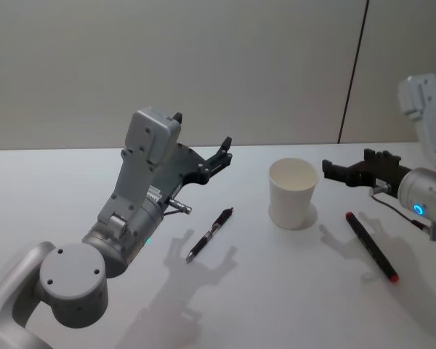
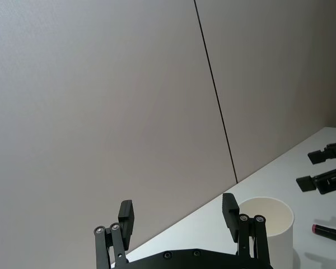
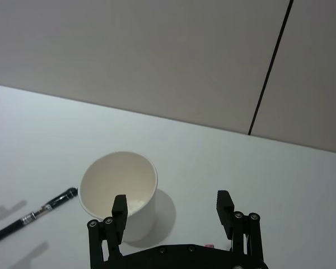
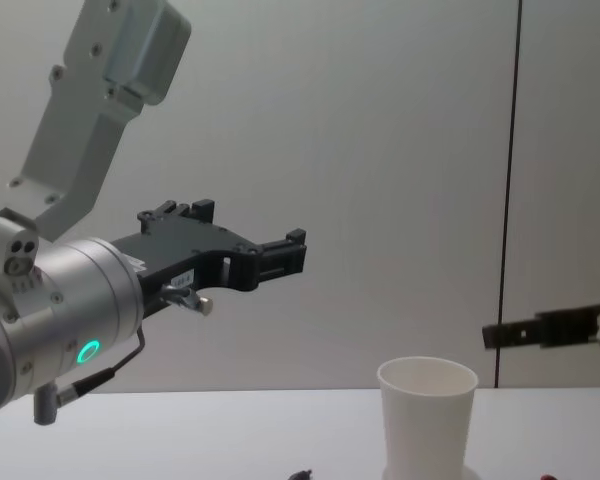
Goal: Place the pen into the pen holder.
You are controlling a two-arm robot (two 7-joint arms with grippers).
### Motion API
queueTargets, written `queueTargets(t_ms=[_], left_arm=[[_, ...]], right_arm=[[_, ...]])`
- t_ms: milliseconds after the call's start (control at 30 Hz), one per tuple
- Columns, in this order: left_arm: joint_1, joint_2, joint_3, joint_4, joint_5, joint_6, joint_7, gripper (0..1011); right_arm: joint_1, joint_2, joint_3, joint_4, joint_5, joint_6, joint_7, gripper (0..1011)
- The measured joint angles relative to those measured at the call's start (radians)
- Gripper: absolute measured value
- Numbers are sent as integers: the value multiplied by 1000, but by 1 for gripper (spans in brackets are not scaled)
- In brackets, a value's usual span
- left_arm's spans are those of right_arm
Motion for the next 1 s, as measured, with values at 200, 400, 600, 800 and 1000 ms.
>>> queueTargets(t_ms=[200, 400, 600, 800, 1000], left_arm=[[0, 0, 0, 0, 0, 0, 0, 1004], [0, 0, 0, 0, 0, 0, 0, 1004], [0, 0, 0, 0, 0, 0, 0, 1004], [0, 0, 0, 0, 0, 0, 0, 1004], [0, 0, 0, 0, 0, 0, 0, 1004]], right_arm=[[29, -6, -7, 39, -30, 67, 18, 1001], [45, -5, -4, 65, -42, 109, 24, 1001], [55, 2, 6, 87, -48, 151, 26, 1001], [58, 8, 16, 97, -47, 181, 25, 1001], [59, 11, 24, 107, -39, 219, 18, 1001]])
